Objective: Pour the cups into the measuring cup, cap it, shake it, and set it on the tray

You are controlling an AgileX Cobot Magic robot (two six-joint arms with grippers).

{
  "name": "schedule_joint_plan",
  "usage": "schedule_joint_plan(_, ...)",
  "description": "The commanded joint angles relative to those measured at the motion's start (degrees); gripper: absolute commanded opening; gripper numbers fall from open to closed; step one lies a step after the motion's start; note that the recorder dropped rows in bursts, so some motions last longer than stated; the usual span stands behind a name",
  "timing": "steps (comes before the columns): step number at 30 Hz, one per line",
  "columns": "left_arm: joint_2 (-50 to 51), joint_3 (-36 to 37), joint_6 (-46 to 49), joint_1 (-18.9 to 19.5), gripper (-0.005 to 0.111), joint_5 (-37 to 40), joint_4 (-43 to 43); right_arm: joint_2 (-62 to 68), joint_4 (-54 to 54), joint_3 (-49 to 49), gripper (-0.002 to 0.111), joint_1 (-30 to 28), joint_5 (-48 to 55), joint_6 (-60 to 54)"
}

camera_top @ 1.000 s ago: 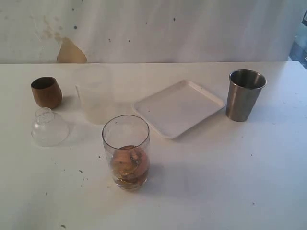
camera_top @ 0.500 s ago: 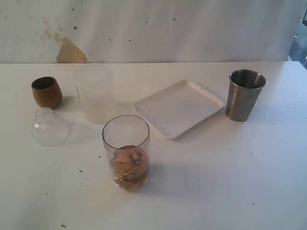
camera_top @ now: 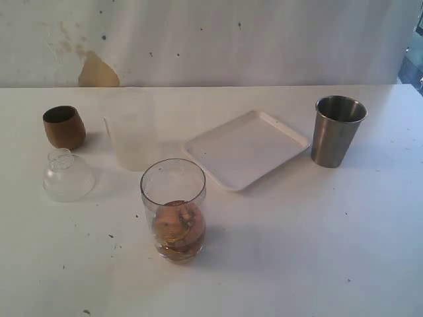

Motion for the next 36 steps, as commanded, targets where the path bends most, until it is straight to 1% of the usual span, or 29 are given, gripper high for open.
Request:
schedule_joint_plan(1,12.48,-14.59,0.41,-0.22,0.0,20.46,1.67,-0.29,-0.38,0.06,0.0,-0.21,-0.01,0.13)
schedule_joint_plan(3,20.03,-21.69,0.52,-0.22,0.0,28.76,1.67,-0.29,-0.38,0.06,0.0,-0.21,-0.01,0.13)
schedule_joint_plan(6,30.94,-31.06,3.97,-0.22,0.0,37.99,0.15,-0.29,-0.38,0.06,0.0,-0.21,-0.01,0.13)
schedule_joint_plan(7,38.53,-36.26,8.15,-0.22,0.007,42.7,-2.31,-0.29,-0.38,0.06,0.0,-0.21,-0.01,0.13)
schedule_joint_plan(9,45.69,-40.95,13.97,-0.22,0.02,46.08,-6.97,-0.29,-0.38,0.06,0.0,-0.21,-0.01,0.13)
schedule_joint_plan(10,51.65,-44.31,20.37,-0.22,0.037,48.44,-12.76,-0.29,-0.38,0.06,0.0,-0.21,-0.01,0.13)
schedule_joint_plan(11,54.8,-45.9,23.68,-0.22,0.048,49.39,-15.53,-0.29,-0.38,0.06,0.0,-0.21,-0.01,0.13)
schedule_joint_plan(12,60.04,-48.74,28.06,-0.22,0.067,51.21,-19.49,-0.29,-0.38,0.06,0.0,-0.21,-0.01,0.13)
schedule_joint_plan(13,62.85,-49.94,29.07,-0.22,0.071,52.21,-20.51,-0.29,-0.38,0.06,0.0,-0.21,-0.01,0.13)
schedule_joint_plan(14,65.63,-51.46,29.36,-0.22,0.073,53.47,-20.64,-0.29,-0.38,0.06,0.0,-0.21,-0.01,0.13)
schedule_joint_plan(16,73.12,-55.65,30.68,-0.22,0.07,56.32,-20.51,-0.29,-0.38,0.06,0.0,-0.21,-0.01,0.13)
schedule_joint_plan(20,82.8,-63.2,32.39,-0.22,0.068,62.44,-18.99,-0.29,-0.38,0.06,0.0,-0.21,-0.01,0.13)
schedule_joint_plan(21,87.18,-66.67,32.76,-0.22,0.068,64.53,-18.01,-0.29,-0.38,0.06,0.0,-0.21,-0.01,0.13)
schedule_joint_plan(26,95.1,-73.45,32.76,-0.22,0.068,65.71,-16.78,-0.29,-0.38,0.06,0.0,-0.21,-0.01,0.13)
schedule_joint_plan(29,97.44,-75.01,33.4,-0.34,0.068,65.21,-16.78,-0.29,-0.38,0.06,0.0,-0.21,-0.01,0.13)
schedule_joint_plan(33,99.22,-75.14,34.48,-0.34,0.068,62.42,-16.78,-0.29,-0.38,0.06,0.0,-0.21,-0.01,0.13)
schedule_joint_plan(36,100.4,-75.14,34.89,-0.34,0.068,62.17,-16.68,-0.29,-0.38,0.06,0.0,-0.21,-0.01,0.13)
